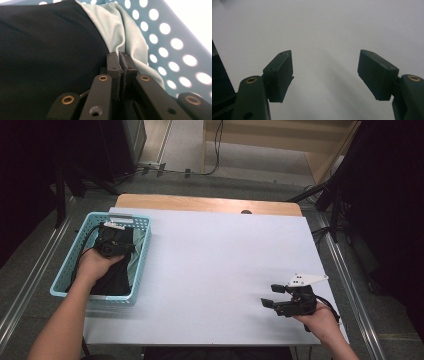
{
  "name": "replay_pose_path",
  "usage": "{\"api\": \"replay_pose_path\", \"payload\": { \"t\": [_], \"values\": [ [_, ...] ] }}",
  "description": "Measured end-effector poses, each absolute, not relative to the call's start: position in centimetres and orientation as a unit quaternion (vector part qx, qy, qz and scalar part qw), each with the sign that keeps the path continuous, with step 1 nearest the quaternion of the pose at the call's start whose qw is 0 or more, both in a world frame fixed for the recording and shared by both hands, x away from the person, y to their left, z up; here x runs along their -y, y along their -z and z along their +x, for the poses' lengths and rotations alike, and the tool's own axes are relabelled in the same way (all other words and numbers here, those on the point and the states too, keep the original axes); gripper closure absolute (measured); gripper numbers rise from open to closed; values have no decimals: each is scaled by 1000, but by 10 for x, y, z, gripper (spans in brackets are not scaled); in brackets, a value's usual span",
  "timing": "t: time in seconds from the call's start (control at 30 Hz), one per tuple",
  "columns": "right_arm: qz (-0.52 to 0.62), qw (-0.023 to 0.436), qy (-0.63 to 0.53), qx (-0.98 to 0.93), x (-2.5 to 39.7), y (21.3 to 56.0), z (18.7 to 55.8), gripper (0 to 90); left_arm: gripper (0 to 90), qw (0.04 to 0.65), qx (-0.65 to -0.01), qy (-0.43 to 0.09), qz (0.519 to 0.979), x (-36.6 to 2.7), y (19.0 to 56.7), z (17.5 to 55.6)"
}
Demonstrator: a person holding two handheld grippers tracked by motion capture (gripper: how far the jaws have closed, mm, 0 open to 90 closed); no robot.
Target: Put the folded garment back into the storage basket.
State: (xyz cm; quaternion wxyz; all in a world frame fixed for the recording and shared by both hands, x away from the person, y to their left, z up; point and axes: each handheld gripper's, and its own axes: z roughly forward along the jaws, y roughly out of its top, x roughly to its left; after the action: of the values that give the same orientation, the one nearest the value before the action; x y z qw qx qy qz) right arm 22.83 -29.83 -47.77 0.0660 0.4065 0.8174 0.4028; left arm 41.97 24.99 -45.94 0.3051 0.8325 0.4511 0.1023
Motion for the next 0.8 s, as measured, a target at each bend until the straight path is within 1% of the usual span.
{"api": "replay_pose_path", "payload": {
  "t": [0.1, 0.23, 0.27, 0.4, 0.53, 0.6, 0.67, 0.7, 0.8],
  "values": [
    [408, 65, -403, -817, 299, 478, 228, 269, 885, 314, -455, -102, 827, -252, 464, 425],
    [409, 65, -401, -818, 299, 479, 230, 269, 883, 306, -456, -110, 828, -249, 460, 436],
    [409, 65, -400, -818, 298, 479, 230, 268, 882, 315, -462, -110, 821, -249, 460, 437],
    [407, 67, -402, -817, 298, 478, 229, 268, 873, 332, -469, -92, 813, -254, 461, 434],
    [409, 66, -401, -817, 299, 478, 229, 268, 836, 351, -477, -73, 803, -260, 450, 429],
    [409, 65, -404, -816, 298, 478, 229, 268, 779, 362, -483, -65, 794, -263, 443, 427],
    [409, 66, -406, -815, 299, 476, 228, 268, 686, 366, -480, -67, 795, -263, 435, 422],
    [410, 65, -408, -813, 299, 476, 228, 268, 614, 367, -479, -66, 794, -263, 433, 421],
    [411, 63, -410, -812, 300, 477, 229, 268, 514, 369, -476, -60, 796, -262, 425, 414]
  ]
}}
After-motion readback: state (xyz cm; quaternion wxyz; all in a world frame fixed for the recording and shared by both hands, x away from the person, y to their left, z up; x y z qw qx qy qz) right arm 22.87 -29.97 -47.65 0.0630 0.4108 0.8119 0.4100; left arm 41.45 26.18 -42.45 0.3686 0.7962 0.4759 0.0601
